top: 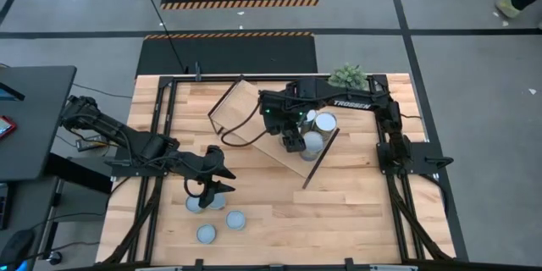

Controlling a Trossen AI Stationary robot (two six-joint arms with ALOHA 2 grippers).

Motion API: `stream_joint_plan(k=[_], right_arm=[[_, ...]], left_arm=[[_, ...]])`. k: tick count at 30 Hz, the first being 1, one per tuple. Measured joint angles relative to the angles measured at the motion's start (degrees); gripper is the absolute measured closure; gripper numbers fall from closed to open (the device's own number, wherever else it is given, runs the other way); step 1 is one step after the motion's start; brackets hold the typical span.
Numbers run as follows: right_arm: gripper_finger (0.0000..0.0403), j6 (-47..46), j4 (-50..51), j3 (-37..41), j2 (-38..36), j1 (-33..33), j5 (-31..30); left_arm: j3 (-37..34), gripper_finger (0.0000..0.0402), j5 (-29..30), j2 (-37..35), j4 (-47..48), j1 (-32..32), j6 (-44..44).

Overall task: Pick and place cans onto a shelf
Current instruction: Put the canned oranges on the shelf

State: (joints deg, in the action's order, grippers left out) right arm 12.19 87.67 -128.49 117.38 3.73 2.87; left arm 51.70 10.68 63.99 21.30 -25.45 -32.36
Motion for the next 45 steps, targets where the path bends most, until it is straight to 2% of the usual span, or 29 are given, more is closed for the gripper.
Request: stream_joint_plan(k=[19, 32, 41, 45], right_arm=[[0.0079, -0.1, 2.4, 0.0, 0.0, -1.2, 0.1], [0.0008, -1.6, 2.5, 0.1, 0.2, -1.2, -0.1], [0.0006, -3.9, 2.4, 0.1, 0.2, -1.3, -0.2], [0.0004, -5.4, 1.9, 0.1, 0.2, -1.3, -0.2]], left_arm=[[0.0, 0.0209, 0.0, 0.0, 0.0, 0.0, 0.0], [0.0, 0.0209, 0.0, 0.0, 0.0, 0.0, 0.0], [0.0, 0.0209, 0.0, 0.0, 0.1, 0.0, 0.1], [0.0, 0.0209, -0.5, -2.8, 2.7, 0.2, 0.0]])
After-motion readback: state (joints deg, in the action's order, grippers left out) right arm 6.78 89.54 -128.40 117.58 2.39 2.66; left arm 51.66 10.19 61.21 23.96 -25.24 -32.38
